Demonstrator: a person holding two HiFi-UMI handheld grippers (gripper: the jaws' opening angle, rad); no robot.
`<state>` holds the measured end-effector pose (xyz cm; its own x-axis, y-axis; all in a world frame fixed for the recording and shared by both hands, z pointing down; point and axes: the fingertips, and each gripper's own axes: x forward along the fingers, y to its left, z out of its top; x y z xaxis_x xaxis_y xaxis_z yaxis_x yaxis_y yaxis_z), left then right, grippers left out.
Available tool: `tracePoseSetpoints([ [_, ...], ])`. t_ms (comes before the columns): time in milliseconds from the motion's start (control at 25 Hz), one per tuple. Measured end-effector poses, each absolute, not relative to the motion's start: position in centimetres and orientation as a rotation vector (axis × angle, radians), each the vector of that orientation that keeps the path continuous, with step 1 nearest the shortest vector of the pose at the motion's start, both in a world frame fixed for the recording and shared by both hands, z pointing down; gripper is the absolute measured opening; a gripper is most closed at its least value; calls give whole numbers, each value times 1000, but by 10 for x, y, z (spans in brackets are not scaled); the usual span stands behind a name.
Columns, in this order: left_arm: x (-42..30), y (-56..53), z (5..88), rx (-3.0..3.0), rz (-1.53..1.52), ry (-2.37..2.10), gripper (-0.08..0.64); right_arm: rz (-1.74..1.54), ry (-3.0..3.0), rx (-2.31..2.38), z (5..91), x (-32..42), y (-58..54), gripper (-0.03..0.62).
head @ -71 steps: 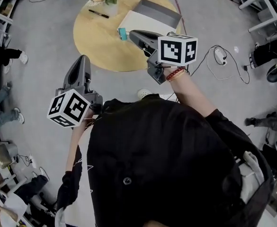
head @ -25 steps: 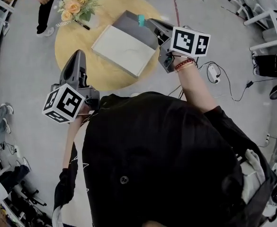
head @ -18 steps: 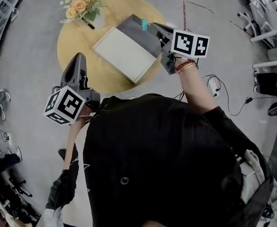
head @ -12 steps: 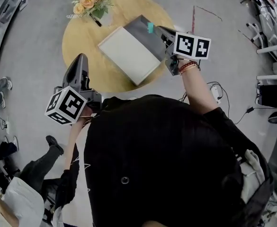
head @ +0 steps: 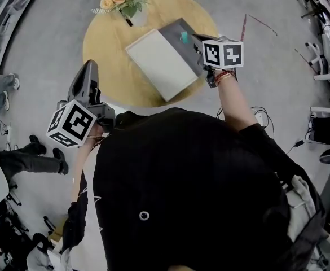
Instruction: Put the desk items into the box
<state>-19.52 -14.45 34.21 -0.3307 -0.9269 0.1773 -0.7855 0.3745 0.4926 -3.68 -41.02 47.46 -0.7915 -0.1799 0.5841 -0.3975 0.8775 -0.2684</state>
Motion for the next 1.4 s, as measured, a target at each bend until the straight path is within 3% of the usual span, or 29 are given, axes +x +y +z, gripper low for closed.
tracePoseSetpoints([
  [1400,-207,-128,353,1398,-431,-2241,11,83,-2132,325,550,-25,-405,15],
])
